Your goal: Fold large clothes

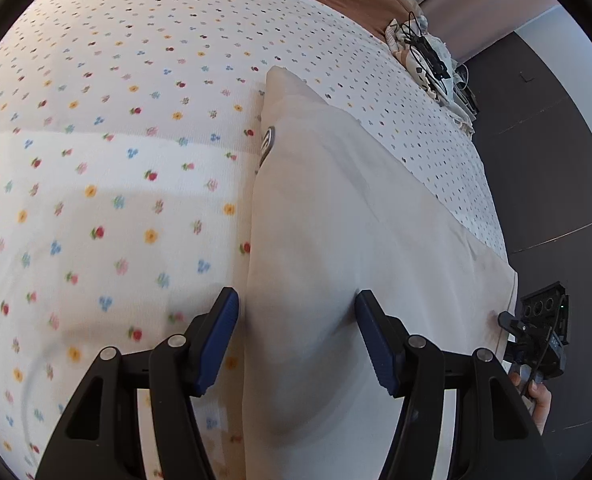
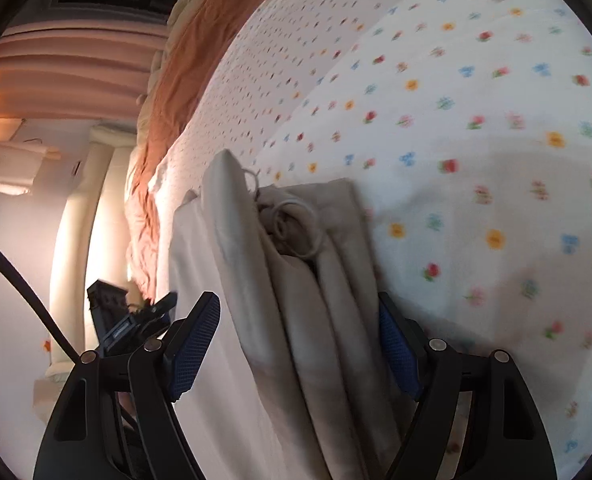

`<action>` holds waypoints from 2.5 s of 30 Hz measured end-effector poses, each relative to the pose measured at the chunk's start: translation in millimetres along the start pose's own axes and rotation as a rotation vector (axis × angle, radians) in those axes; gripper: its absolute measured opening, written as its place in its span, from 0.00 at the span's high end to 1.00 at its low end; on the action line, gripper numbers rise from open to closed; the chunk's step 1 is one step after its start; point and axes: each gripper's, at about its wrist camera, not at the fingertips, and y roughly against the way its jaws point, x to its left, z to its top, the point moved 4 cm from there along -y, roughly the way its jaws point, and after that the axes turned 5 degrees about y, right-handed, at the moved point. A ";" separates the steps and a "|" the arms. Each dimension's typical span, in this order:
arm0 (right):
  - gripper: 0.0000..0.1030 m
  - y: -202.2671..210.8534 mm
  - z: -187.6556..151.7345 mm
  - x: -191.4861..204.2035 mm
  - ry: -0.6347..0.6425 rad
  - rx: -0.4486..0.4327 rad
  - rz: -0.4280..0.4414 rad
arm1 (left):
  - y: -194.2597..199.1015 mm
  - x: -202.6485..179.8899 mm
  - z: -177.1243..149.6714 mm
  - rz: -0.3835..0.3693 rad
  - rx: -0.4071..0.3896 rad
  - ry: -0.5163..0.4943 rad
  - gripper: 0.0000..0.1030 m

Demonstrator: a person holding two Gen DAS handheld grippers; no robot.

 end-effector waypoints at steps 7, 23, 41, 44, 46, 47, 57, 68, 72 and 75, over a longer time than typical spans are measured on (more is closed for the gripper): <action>0.43 -35.0 31.4 -8.0 -0.033 0.042 0.047 | -17.0 -11.6 18.8 0.046 -0.019 -0.068 0.46; 0.90 -36.9 13.4 61.6 0.078 -0.093 -0.003 | 42.7 -64.3 11.0 0.148 -0.158 -0.244 0.83; 0.92 87.0 -82.1 136.4 0.283 -0.354 0.105 | 198.7 -144.2 -49.0 -0.016 -0.368 -0.320 0.85; 0.92 127.7 -96.8 124.5 0.311 -0.387 0.103 | 213.3 -161.9 -59.7 -0.044 -0.381 -0.324 0.86; 0.92 153.2 -104.0 124.5 0.329 -0.411 0.089 | 221.0 -174.9 -67.1 -0.060 -0.385 -0.335 0.86; 0.92 164.0 -105.9 123.9 0.334 -0.420 0.082 | 224.2 -182.8 -71.4 -0.067 -0.387 -0.344 0.86; 0.92 257.0 -124.2 124.2 0.396 -0.500 0.008 | 229.5 -256.9 -106.8 -0.151 -0.361 -0.396 0.86; 0.92 341.7 -150.9 120.1 0.445 -0.545 -0.106 | 213.7 -330.3 -141.7 -0.224 -0.310 -0.461 0.86; 0.92 360.7 -154.6 116.2 0.443 -0.560 -0.150 | 204.0 -352.0 -151.0 -0.241 -0.289 -0.492 0.86; 0.92 371.0 -156.7 114.2 0.444 -0.569 -0.189 | 193.1 -367.3 -154.2 -0.250 -0.275 -0.510 0.86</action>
